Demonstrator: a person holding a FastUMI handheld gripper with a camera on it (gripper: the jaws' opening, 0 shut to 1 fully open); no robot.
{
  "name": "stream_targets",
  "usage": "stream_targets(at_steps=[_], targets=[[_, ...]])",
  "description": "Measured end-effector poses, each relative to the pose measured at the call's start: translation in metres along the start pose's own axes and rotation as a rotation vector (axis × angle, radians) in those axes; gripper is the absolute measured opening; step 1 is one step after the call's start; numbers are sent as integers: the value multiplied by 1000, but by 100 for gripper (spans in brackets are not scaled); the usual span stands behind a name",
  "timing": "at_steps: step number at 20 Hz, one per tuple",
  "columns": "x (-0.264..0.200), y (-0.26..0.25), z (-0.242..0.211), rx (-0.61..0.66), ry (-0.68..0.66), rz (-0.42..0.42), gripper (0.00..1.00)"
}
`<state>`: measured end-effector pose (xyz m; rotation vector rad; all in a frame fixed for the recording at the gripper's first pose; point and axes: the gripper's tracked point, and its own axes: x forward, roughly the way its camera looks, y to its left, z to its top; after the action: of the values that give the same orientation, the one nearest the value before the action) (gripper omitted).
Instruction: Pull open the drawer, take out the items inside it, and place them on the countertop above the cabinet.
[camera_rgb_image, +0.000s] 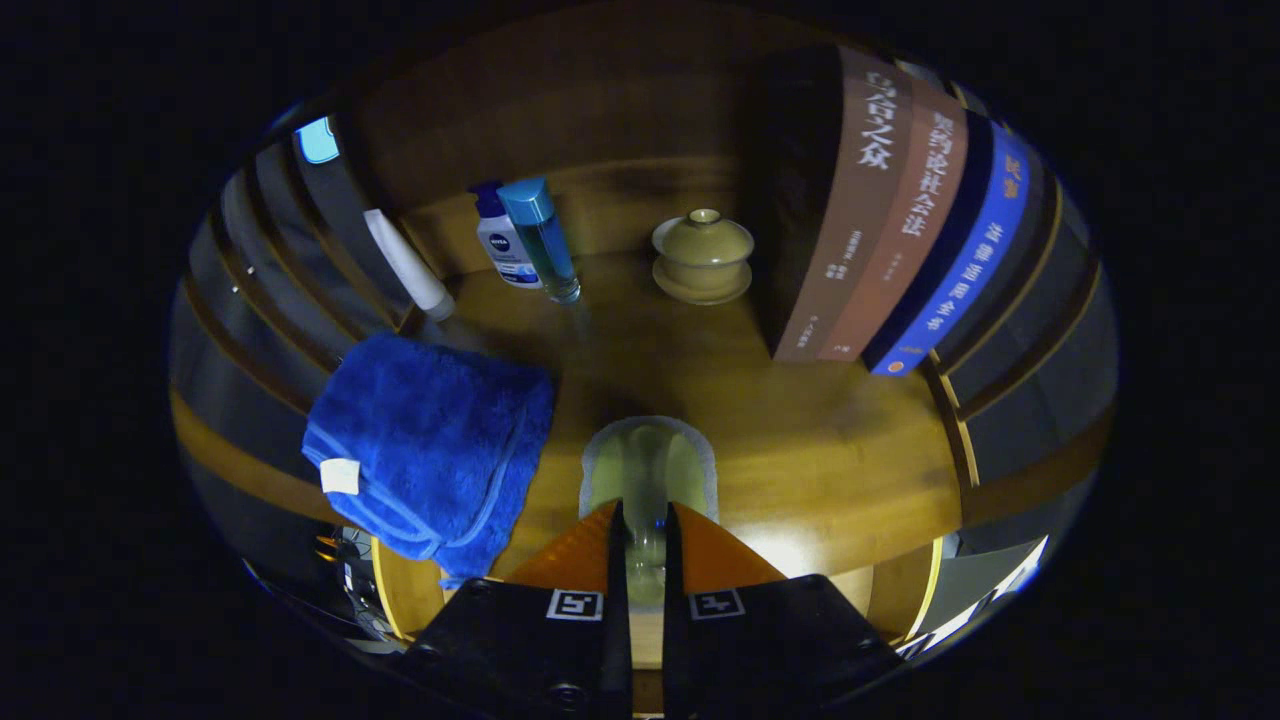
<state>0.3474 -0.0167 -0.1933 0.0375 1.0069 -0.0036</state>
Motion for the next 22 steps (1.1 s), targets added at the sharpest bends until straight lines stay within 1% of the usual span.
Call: stream_targets(at_steps=[3, 4, 9, 12, 14, 17, 19, 22], targets=[[12, -2, 10, -18, 1, -24, 17], [15, -3, 13, -15, 2, -29, 19], [21, -3, 15, -11, 8, -31, 19], [17, -4, 16, -10, -3, -34, 25], [17, -5, 15, -9, -10, -29, 47], [10, -5, 18, -10, -64, -22, 78], [-3, 2, 16, -9, -119, 19, 100], [-32, 3, 2, -47, -235, 36, 100]])
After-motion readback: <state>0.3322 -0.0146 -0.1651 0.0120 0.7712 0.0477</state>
